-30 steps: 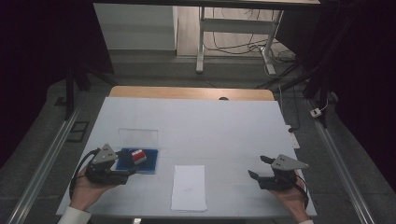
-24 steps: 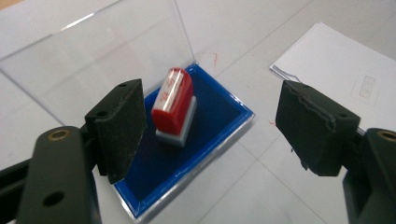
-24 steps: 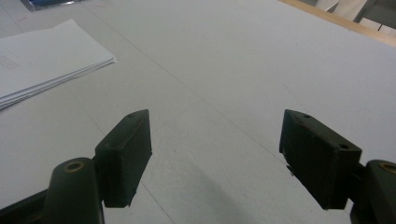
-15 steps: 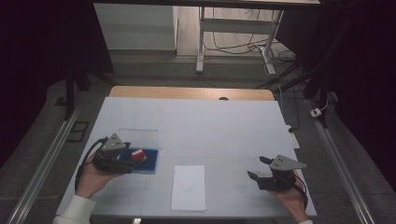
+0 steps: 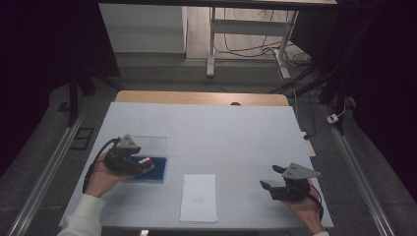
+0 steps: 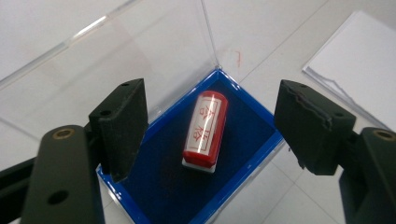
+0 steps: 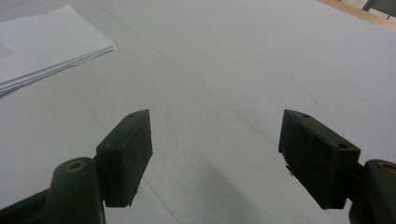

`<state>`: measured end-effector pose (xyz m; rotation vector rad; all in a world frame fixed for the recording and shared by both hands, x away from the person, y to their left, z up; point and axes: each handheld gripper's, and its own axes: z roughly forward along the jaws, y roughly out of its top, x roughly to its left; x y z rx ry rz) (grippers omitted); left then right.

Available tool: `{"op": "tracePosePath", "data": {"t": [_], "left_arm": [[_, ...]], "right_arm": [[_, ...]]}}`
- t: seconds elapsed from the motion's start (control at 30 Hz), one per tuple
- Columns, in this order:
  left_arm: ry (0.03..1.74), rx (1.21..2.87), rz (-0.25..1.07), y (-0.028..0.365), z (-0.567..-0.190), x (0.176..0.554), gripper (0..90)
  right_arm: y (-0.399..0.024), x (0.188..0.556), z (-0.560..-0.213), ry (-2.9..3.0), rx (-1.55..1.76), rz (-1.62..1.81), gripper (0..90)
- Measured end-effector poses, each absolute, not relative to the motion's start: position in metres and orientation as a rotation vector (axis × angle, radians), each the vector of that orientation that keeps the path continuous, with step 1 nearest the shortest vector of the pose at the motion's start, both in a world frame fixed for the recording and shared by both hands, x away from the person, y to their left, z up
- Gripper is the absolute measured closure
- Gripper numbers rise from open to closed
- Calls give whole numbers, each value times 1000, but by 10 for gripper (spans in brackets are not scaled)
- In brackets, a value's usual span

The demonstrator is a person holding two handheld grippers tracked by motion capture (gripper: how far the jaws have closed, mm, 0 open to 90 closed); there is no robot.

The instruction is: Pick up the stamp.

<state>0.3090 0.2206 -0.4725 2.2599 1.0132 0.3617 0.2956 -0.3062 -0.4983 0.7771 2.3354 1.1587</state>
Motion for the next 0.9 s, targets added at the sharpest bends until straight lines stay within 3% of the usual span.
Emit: {"op": "tracePosePath", "data": {"t": [0.3, 0.53, 0.9], "left_arm": [[996, 2327, 339, 215, -482, 313, 370], [975, 2351, 332, 216, -485, 314, 539], [977, 2351, 328, 221, -486, 315, 675]], "right_arm": [[-304, 295, -499, 2344, 766, 1156, 258], [-303, 296, -501, 2358, 758, 1136, 258], [-304, 295, -500, 2350, 765, 1120, 263]]}}
